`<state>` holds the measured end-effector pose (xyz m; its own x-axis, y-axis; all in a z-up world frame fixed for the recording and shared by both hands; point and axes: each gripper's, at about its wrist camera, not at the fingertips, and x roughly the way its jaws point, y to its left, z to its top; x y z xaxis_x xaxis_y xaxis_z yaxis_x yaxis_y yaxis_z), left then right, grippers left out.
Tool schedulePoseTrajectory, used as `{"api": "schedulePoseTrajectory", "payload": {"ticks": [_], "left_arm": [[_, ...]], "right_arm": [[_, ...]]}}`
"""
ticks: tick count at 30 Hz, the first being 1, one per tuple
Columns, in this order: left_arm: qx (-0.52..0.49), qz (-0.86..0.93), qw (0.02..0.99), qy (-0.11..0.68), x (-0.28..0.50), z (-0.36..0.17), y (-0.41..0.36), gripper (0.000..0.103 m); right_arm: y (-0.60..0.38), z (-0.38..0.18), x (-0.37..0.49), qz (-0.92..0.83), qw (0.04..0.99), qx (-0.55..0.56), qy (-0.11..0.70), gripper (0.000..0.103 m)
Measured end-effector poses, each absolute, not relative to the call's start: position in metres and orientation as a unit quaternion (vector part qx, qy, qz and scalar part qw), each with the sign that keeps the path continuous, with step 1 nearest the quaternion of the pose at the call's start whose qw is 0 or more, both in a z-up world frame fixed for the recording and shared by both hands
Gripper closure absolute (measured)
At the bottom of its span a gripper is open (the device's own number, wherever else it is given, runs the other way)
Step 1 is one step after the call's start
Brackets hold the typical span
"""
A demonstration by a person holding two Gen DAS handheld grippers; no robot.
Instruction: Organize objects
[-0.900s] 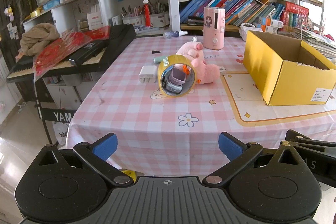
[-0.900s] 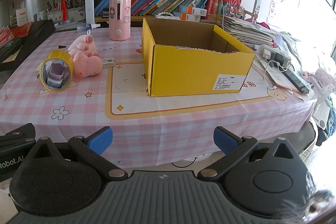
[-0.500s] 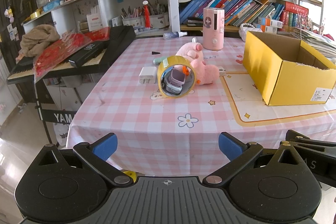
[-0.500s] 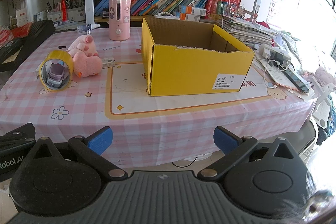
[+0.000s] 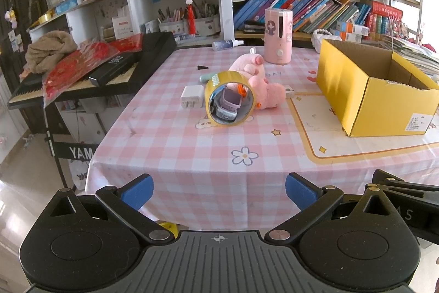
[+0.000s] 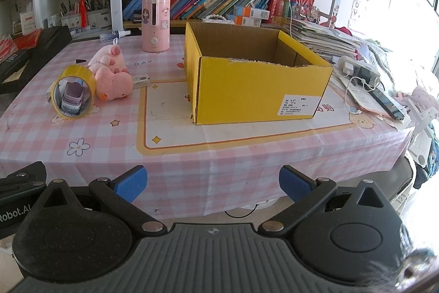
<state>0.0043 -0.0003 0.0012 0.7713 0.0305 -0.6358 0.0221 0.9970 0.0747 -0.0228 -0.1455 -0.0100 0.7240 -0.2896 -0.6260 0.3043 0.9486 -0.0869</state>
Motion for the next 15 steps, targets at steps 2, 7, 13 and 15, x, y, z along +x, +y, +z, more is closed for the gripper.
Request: {"api": "schedulePoseTrajectory", "payload": {"ticks": [2, 7, 13, 15], "left_arm": [[0.040, 0.001, 0.940, 0.339, 0.0044, 0.0006, -0.0007, 0.000], [0.041, -0.001, 0.940, 0.340, 0.0051, 0.0002, -0.0021, 0.000], [0.042, -0.002, 0.940, 0.339, 0.0043, 0.0002, -0.0034, 0.000], [0.042, -0.002, 0.940, 0.339, 0.0043, 0.0003, -0.0036, 0.000]], "right_arm": [[-0.1453, -0.0115, -0.0222, -0.161, 0.928, 0.012, 0.336, 0.000], [-0.1454, -0.0117, -0.0221, -0.162, 0.927, 0.013, 0.338, 0.000], [-0.1474, -0.0102, -0.0226, -0.163, 0.926, 0.016, 0.339, 0.000], [-0.1475, -0.0103, -0.0227, -0.163, 0.926, 0.016, 0.340, 0.000]]}}
